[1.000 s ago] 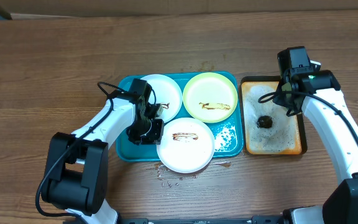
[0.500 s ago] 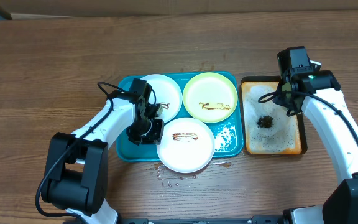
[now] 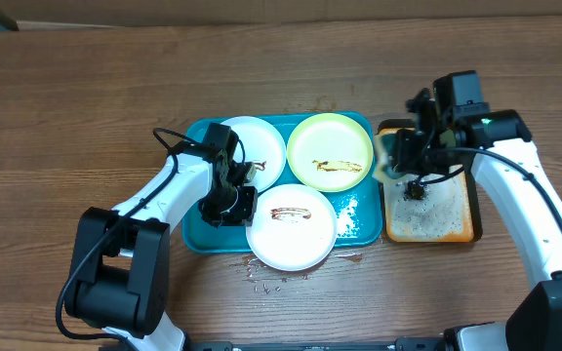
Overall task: Clean dirty plates on tray and stack at the side
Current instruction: 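Scrub the held white plate with the sponge in the right gripper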
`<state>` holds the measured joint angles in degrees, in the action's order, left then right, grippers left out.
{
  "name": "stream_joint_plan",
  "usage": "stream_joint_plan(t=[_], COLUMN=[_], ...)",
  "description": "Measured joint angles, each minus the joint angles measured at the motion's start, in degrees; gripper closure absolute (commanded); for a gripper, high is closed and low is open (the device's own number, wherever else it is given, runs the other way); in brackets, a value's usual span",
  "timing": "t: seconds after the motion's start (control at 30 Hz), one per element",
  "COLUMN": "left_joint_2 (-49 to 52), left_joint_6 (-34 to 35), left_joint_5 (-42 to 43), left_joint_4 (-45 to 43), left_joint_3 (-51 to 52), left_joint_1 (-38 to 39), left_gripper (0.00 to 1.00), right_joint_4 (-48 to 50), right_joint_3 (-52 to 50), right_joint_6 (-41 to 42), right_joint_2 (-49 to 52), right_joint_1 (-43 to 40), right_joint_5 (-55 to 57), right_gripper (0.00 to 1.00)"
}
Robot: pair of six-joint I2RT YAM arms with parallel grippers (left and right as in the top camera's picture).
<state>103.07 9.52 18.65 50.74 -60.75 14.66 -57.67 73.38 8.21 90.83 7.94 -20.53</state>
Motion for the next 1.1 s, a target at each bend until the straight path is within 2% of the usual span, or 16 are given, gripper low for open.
stream_joint_plan(t=[0.13,0.2,0.47,0.87,1.1], left_joint_2=[0.0,0.0,0.0,0.0,0.0], left_joint_6=[0.0,0.0,0.0,0.0,0.0], left_joint_5=[0.0,0.0,0.0,0.0,0.0], left_joint_4=[-0.1,-0.2,-0.2,-0.2,-0.2], left_joint_3=[0.0,0.0,0.0,0.0,0.0], left_joint_1=[0.0,0.0,0.0,0.0,0.0], left_gripper=[0.96,0.96,0.96,0.96,0.96], right_joint_4=[0.6,2.3,9.1,18.1,19.6], right_joint_3=[0.0,0.0,-0.2,-0.7,-0.7], right_joint_6=[-1.2,-0.8,8.4,15.3,17.2], right_joint_2=[0.0,0.2,7.3,16.2,18.0], right_joint_1=[4.0,8.5,22.4,31.9,32.8], right_joint_5=[-7.2,-9.8,-9.5,-8.9,-6.1], right_gripper=[0.96,0.96,0.96,0.96,0.96])
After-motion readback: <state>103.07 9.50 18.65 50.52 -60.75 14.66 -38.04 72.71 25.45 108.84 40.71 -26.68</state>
